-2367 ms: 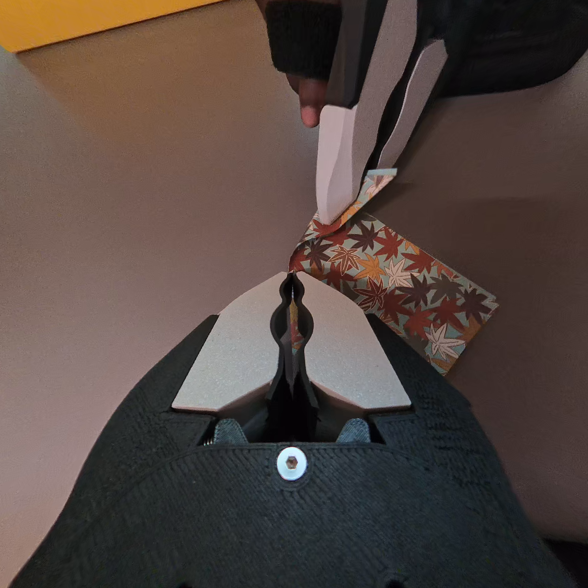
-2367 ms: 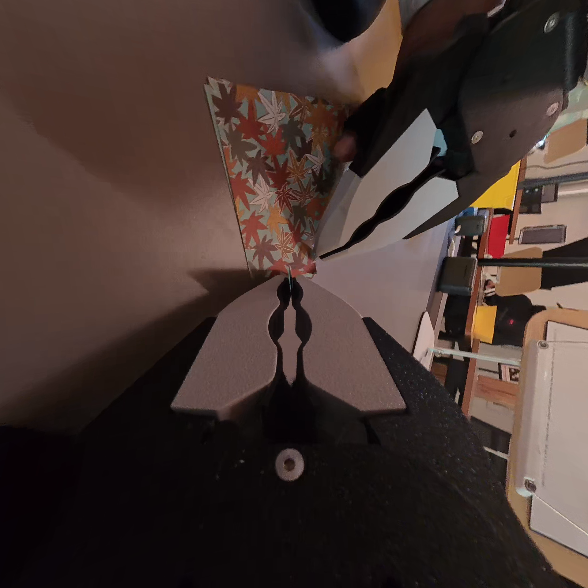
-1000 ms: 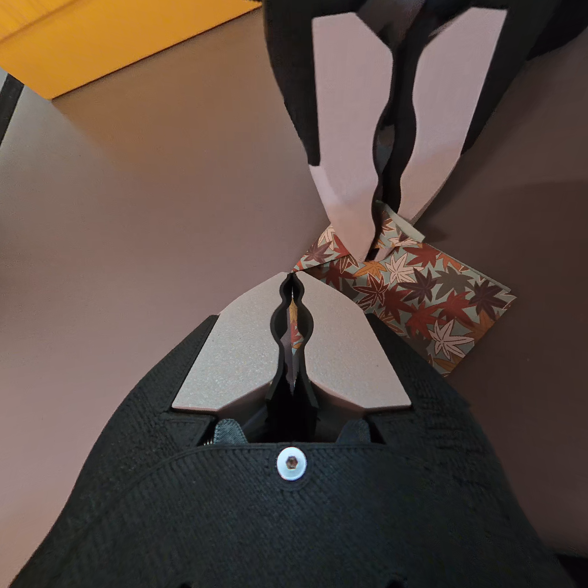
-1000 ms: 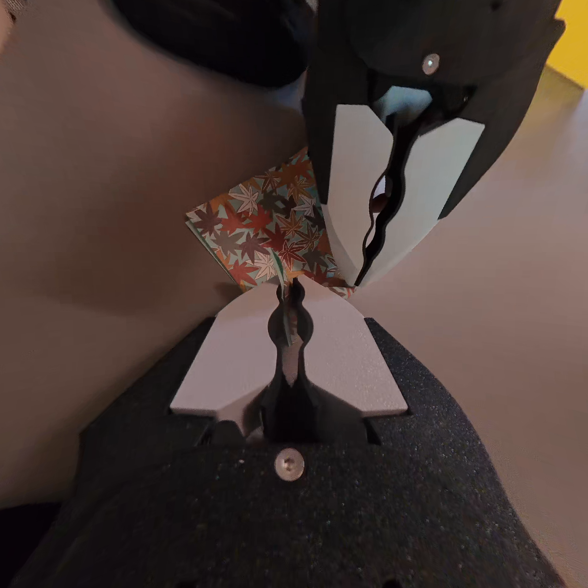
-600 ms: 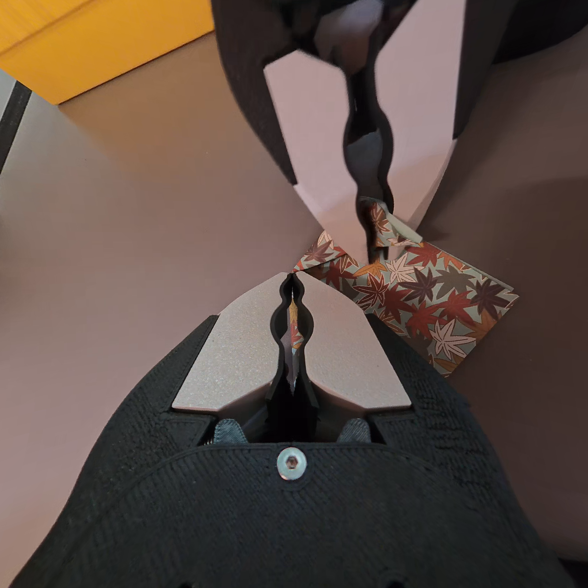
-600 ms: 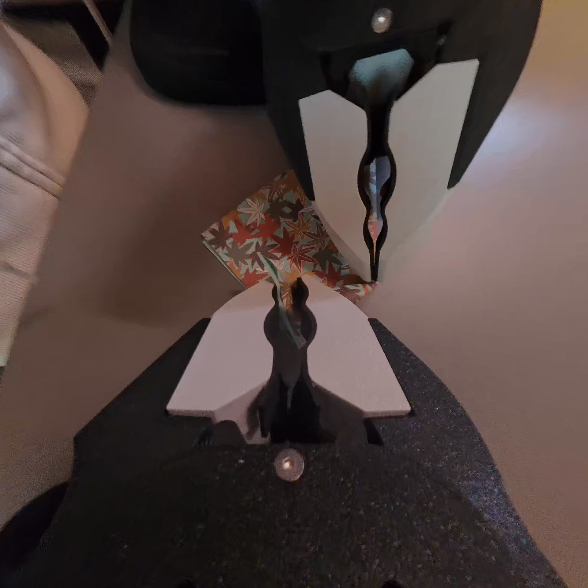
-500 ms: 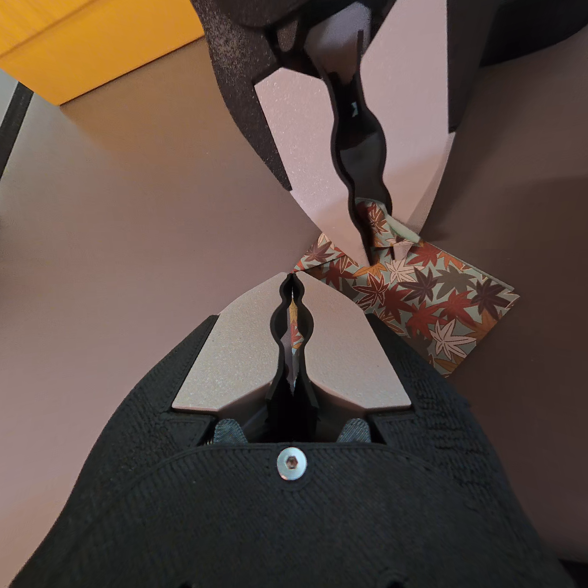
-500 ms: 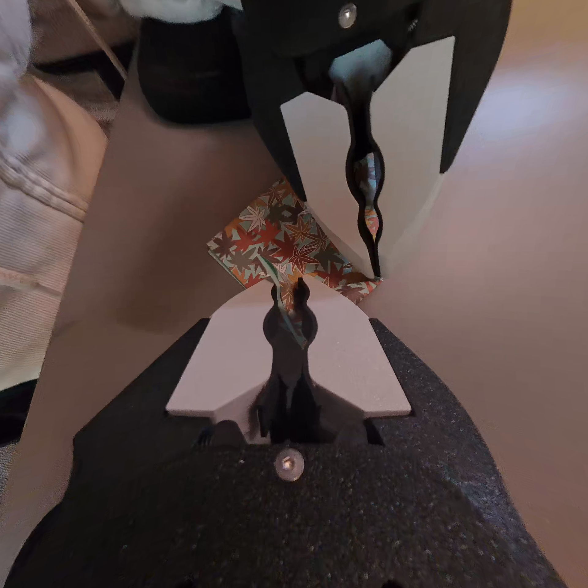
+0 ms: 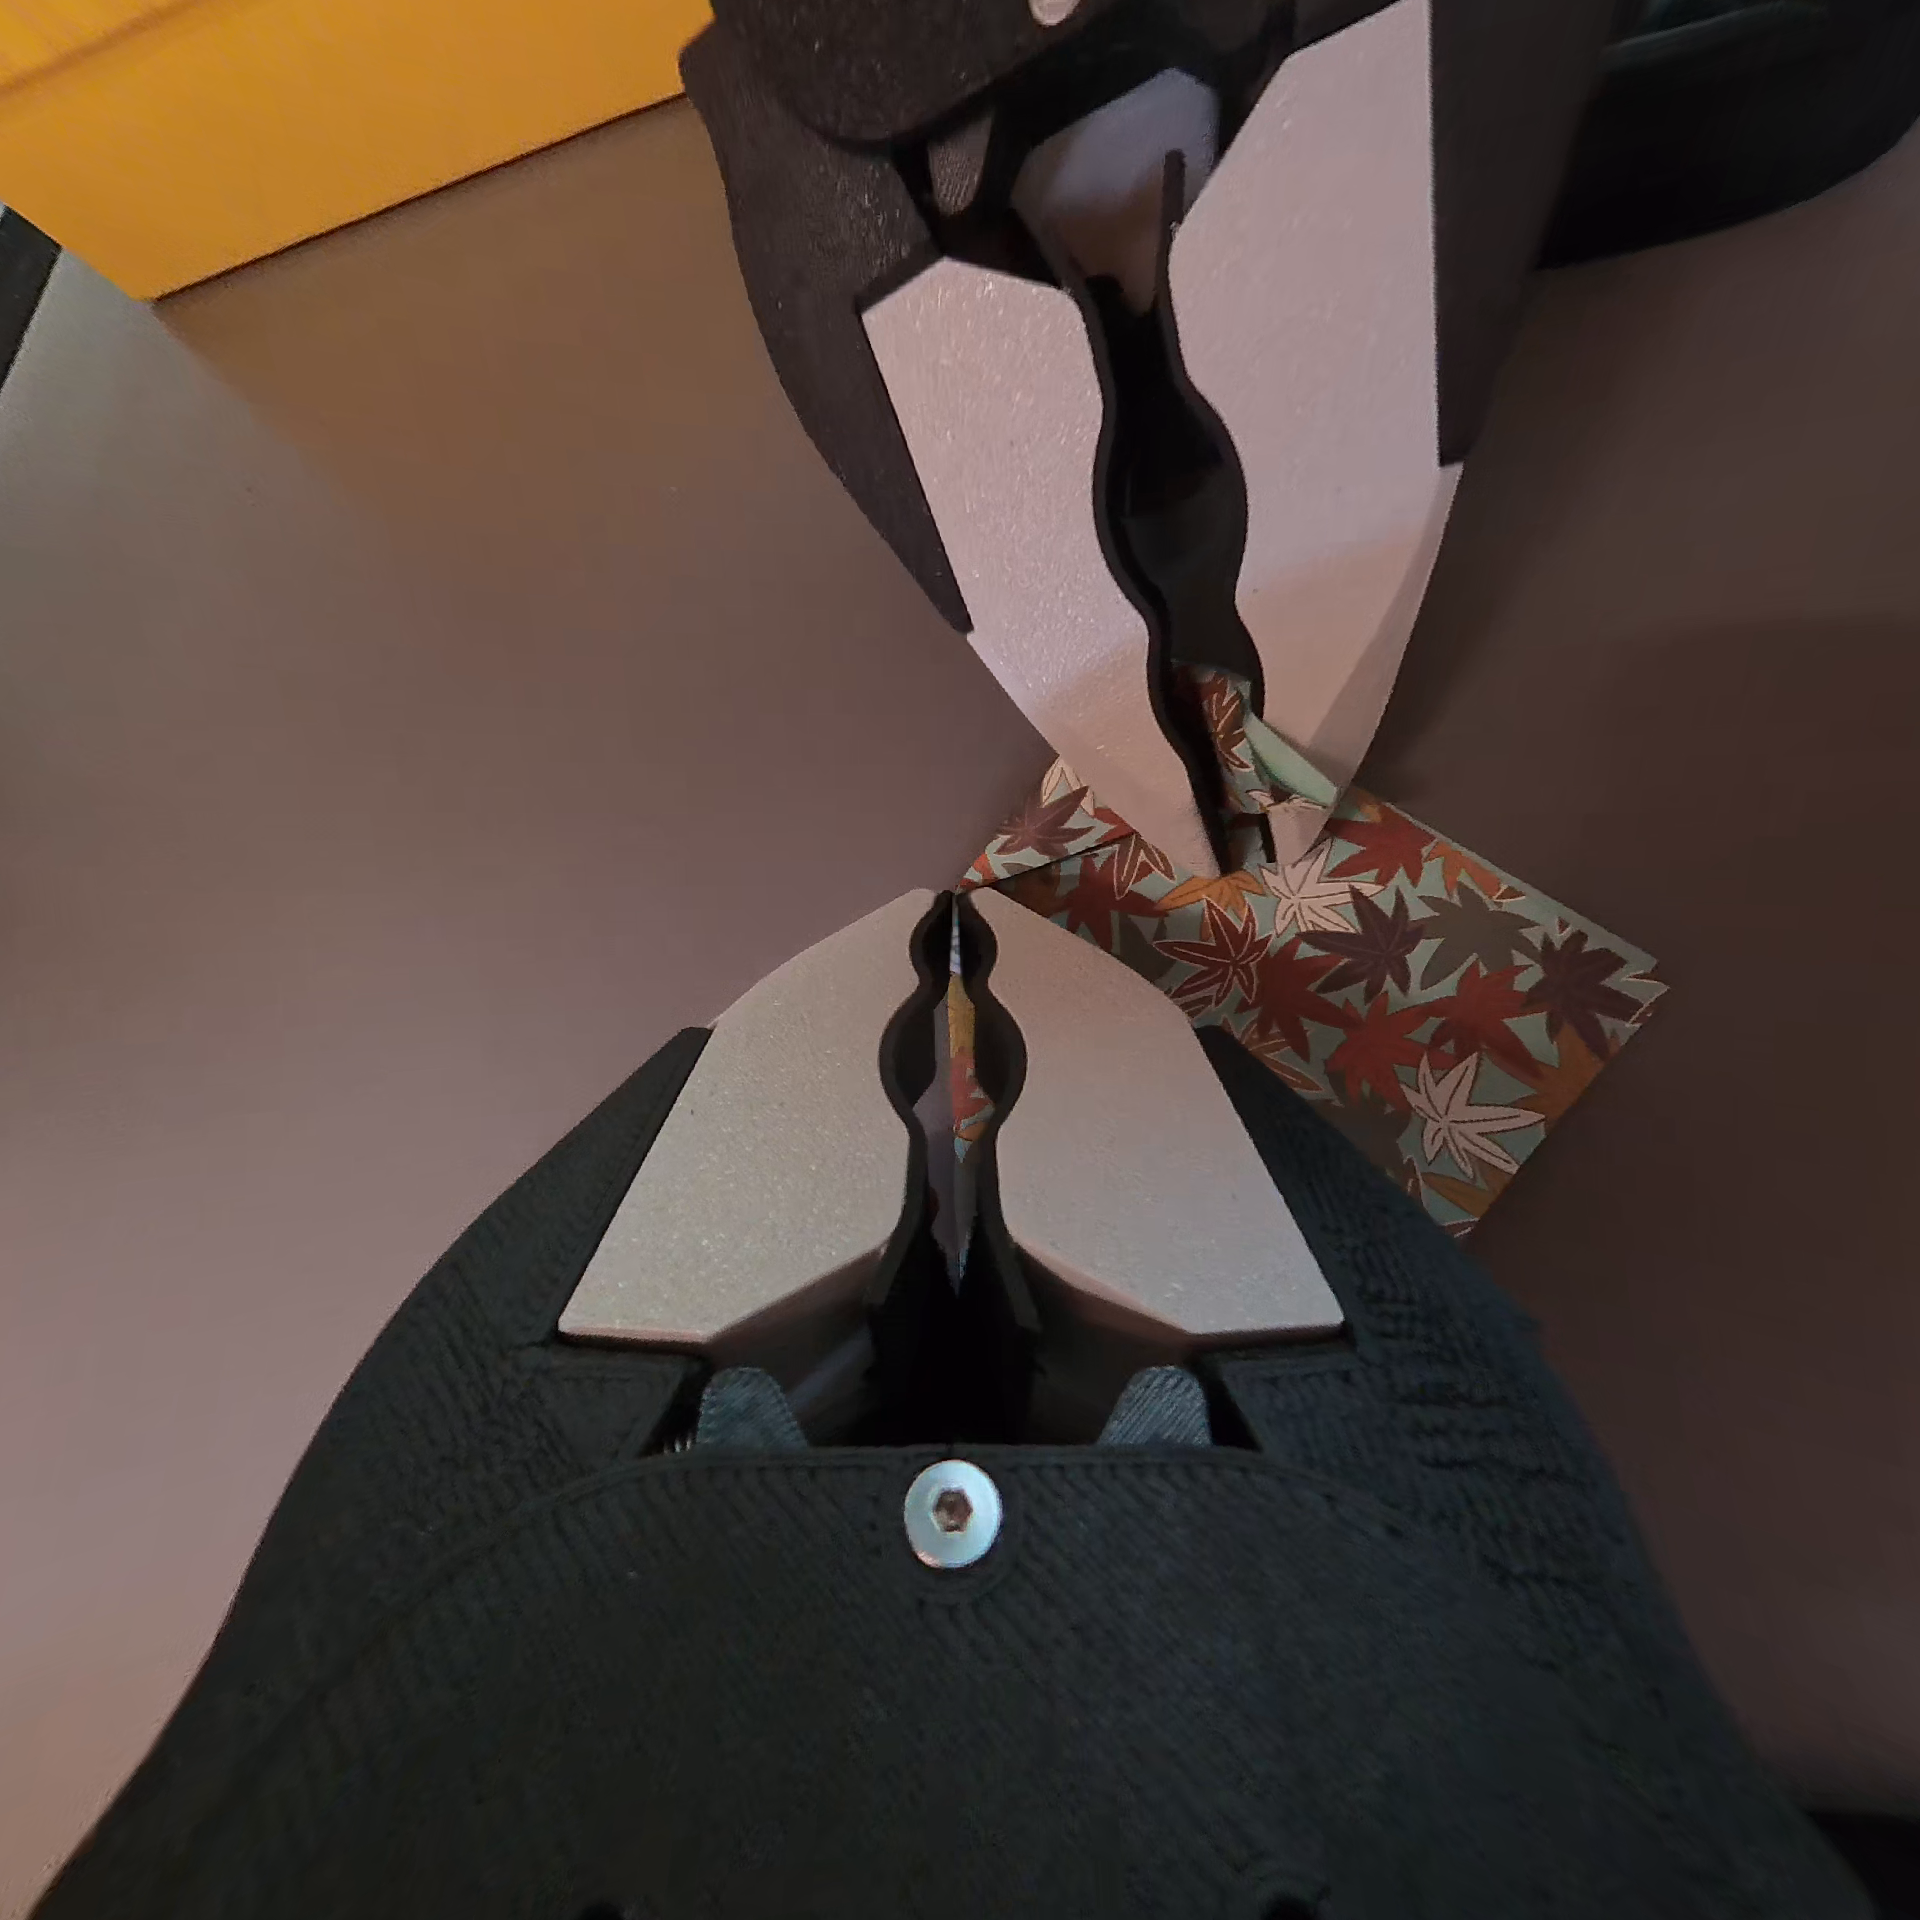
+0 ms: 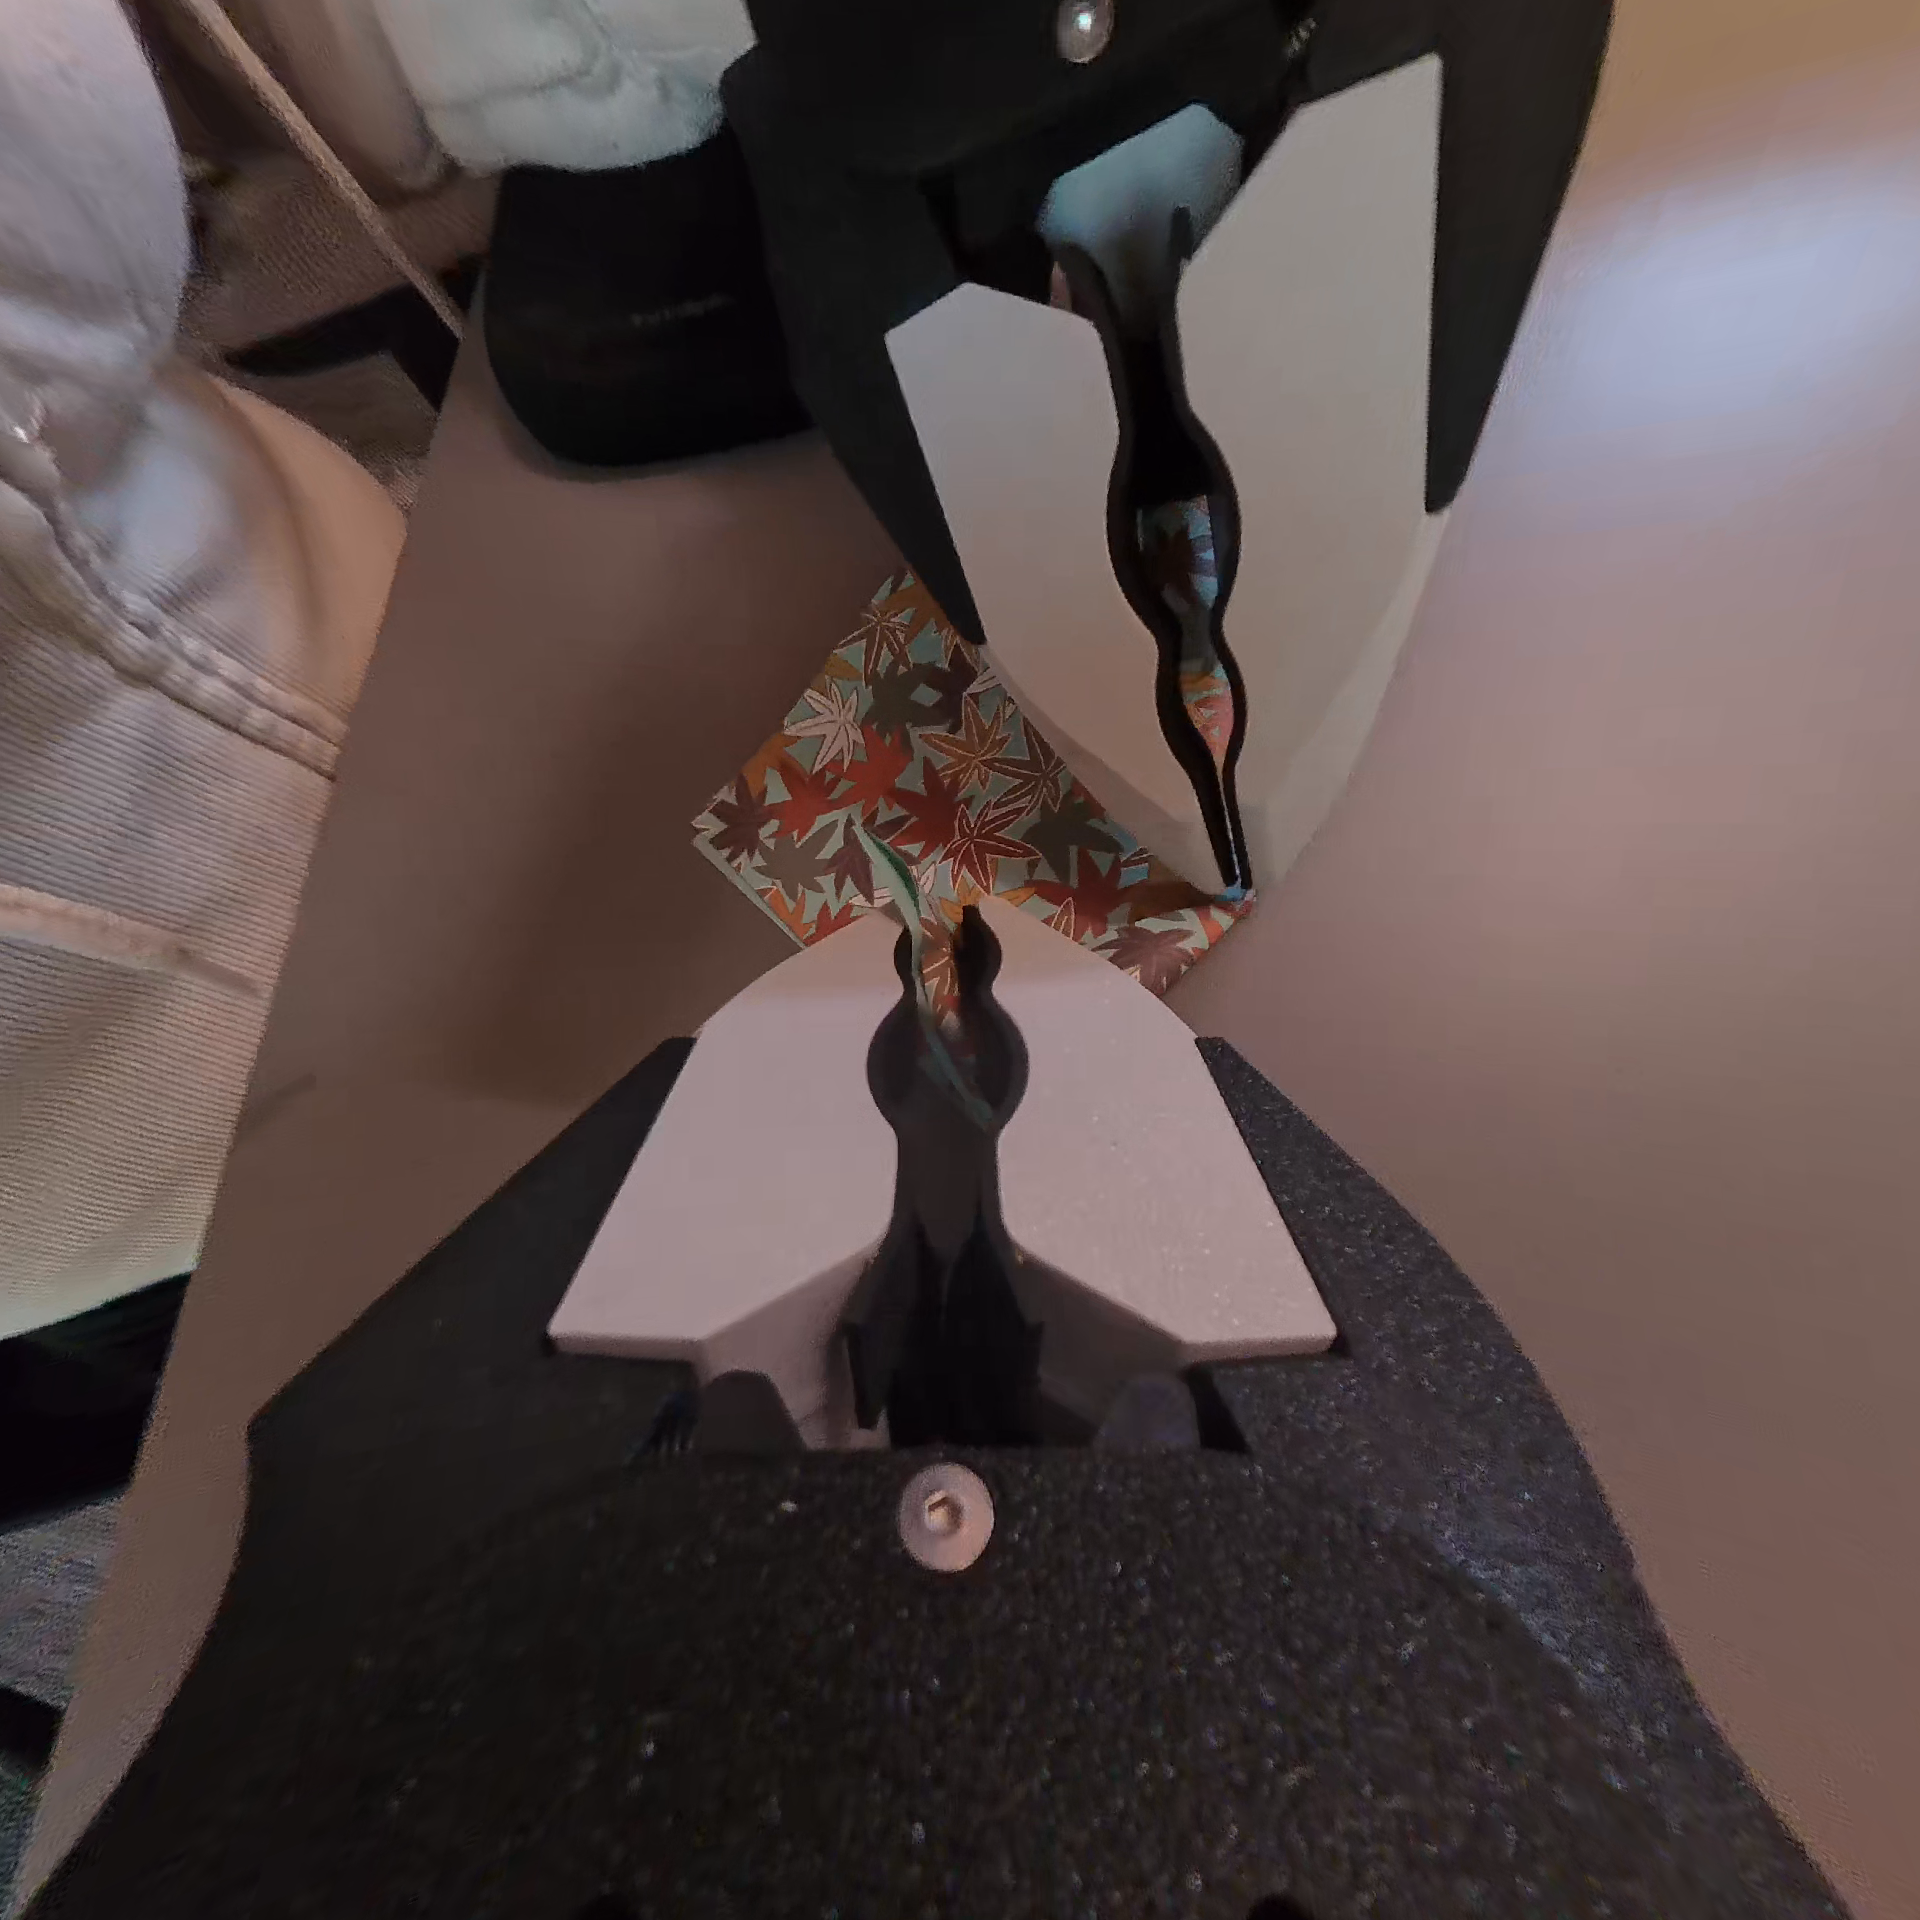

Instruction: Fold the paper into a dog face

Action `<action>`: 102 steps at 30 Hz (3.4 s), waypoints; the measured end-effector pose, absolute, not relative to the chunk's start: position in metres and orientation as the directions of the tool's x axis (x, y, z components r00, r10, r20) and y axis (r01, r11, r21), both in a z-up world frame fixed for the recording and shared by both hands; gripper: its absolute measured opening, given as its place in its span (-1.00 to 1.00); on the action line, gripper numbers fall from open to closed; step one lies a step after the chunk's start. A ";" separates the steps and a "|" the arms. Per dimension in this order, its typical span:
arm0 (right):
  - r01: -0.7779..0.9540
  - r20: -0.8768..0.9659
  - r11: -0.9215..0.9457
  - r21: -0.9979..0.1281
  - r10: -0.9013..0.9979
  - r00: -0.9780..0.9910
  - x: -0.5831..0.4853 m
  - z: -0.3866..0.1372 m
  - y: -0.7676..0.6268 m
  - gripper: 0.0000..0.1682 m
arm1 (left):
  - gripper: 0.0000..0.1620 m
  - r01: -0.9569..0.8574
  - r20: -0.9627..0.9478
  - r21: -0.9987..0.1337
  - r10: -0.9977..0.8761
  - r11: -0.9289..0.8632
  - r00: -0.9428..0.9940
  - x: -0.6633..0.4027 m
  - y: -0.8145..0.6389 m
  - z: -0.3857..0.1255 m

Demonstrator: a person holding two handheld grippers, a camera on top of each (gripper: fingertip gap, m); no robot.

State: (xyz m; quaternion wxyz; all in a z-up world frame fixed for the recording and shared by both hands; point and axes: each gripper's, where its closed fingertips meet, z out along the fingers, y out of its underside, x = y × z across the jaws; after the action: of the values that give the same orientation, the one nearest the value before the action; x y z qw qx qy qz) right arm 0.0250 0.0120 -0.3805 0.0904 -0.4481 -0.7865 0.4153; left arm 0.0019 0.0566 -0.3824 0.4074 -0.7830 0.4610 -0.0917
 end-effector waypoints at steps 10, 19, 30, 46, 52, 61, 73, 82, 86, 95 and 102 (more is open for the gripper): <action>0.752 -0.479 0.062 -0.657 0.736 -0.479 0.024 -0.379 0.012 -0.93 | -0.99 -0.661 -0.263 -0.717 -0.791 -0.222 0.552 0.002 0.056 -0.382; 0.684 -0.336 0.187 -0.705 0.761 -0.555 0.025 -0.380 0.012 -0.94 | -0.89 -0.629 -0.218 -0.745 -0.810 -0.222 0.544 0.003 0.054 -0.378; 0.554 -0.074 0.444 -0.704 0.730 -0.680 0.030 -0.378 0.007 -0.70 | -1.00 -0.705 -0.309 -0.707 -0.871 -0.059 0.383 0.013 0.050 -0.382; 0.721 -0.353 -0.265 -0.641 0.935 0.029 0.041 -0.374 0.066 -0.66 | -1.00 -0.699 -0.330 -0.702 -0.808 -0.137 0.489 0.011 0.057 -0.382; 0.718 -0.113 -0.013 -0.695 0.989 -0.092 0.030 -0.376 0.061 -0.97 | -1.00 -0.701 -0.336 -0.700 -0.804 -0.135 0.491 0.011 0.057 -0.382; 0.558 0.711 0.774 -0.299 0.571 -0.411 0.029 -0.379 0.057 -0.97 | -1.00 -0.670 -0.263 -0.717 -0.816 -0.192 0.515 0.009 0.057 -0.382; 0.510 0.781 0.853 -0.113 0.394 -0.485 0.027 -0.379 0.057 -0.99 | -0.95 -0.525 -0.131 -0.797 -0.764 -0.298 0.632 -0.003 0.066 -0.369; 0.498 0.802 0.865 -0.062 0.340 -0.491 0.026 -0.379 0.056 -0.99 | -1.00 -0.583 -0.156 -0.769 -0.806 -0.263 0.570 0.012 0.064 -0.375; 0.492 0.808 0.868 -0.060 0.331 -0.487 0.026 -0.378 0.055 -0.99 | -1.00 -0.633 -0.201 -0.737 -0.816 -0.238 0.541 0.011 0.062 -0.381; 0.495 0.776 0.849 -0.184 0.434 -0.457 0.026 -0.377 0.058 -0.98 | -1.00 -0.584 -0.218 -0.785 -0.791 -0.205 0.571 0.007 0.064 -0.369; 0.535 0.574 0.685 -0.495 0.720 -0.390 0.030 -0.367 0.070 -0.82 | -0.99 -0.677 -0.257 -0.719 -0.843 -0.160 0.472 0.009 0.048 -0.383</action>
State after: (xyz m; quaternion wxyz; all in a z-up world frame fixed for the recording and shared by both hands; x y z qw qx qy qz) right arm 0.0296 0.0703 -0.3666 0.4011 -0.3799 -0.8255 0.1154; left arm 0.0090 0.0478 -0.3827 0.4081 -0.7547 0.5034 -0.1021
